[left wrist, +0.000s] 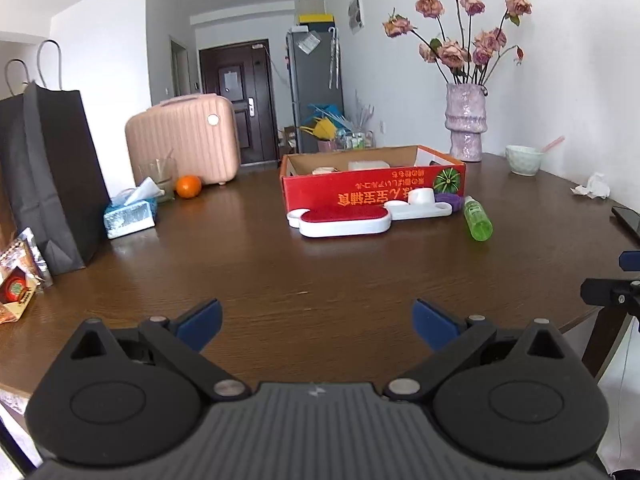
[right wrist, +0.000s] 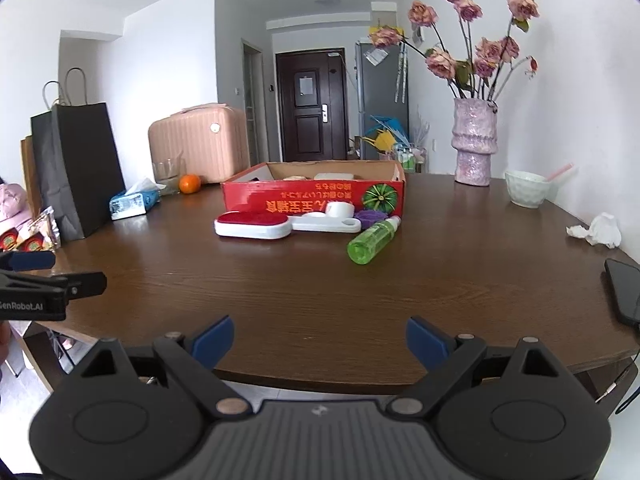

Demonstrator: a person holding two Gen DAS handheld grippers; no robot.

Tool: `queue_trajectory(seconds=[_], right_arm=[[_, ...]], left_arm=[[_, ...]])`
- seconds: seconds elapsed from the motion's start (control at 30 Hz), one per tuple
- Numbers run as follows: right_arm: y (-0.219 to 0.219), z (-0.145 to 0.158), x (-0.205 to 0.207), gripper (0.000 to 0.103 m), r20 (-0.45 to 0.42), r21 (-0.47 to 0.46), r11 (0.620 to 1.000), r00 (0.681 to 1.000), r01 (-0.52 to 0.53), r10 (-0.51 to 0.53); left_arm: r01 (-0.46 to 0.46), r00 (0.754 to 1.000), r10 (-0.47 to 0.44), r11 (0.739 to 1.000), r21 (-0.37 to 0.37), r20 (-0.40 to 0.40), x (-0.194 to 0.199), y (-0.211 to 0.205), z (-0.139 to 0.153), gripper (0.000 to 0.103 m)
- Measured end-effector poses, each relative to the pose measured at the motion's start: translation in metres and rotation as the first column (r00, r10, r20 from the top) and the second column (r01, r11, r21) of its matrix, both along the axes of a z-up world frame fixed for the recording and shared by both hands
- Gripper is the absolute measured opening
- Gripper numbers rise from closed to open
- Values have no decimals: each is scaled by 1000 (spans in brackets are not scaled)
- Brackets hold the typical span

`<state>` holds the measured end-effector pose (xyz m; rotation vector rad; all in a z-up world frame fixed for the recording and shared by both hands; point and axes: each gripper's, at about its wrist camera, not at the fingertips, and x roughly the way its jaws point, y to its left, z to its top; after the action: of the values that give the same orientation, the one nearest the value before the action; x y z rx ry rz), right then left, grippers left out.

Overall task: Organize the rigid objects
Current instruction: 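Withdraw both open grippers from the box, then grasp a white round cap with the right gripper while the left grasps the red lint brush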

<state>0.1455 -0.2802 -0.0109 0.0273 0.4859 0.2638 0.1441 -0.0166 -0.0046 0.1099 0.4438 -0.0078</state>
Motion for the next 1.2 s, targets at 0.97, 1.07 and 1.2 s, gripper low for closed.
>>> queue_trajectory(seconds=[0.97, 1.07, 1.2], right_arm=[[28, -36, 292, 24, -180, 164, 962, 966, 216, -186], [27, -39, 305, 21, -186, 140, 967, 965, 213, -185], [26, -42, 312, 17, -199, 120, 975, 967, 186, -159]], left_arm=[[2, 981, -48, 971, -240, -187, 283, 46, -24, 63], [15, 981, -70, 958, -287, -183, 291, 54, -34, 49], [45, 979, -109, 939, -341, -171, 290, 60, -35, 41]])
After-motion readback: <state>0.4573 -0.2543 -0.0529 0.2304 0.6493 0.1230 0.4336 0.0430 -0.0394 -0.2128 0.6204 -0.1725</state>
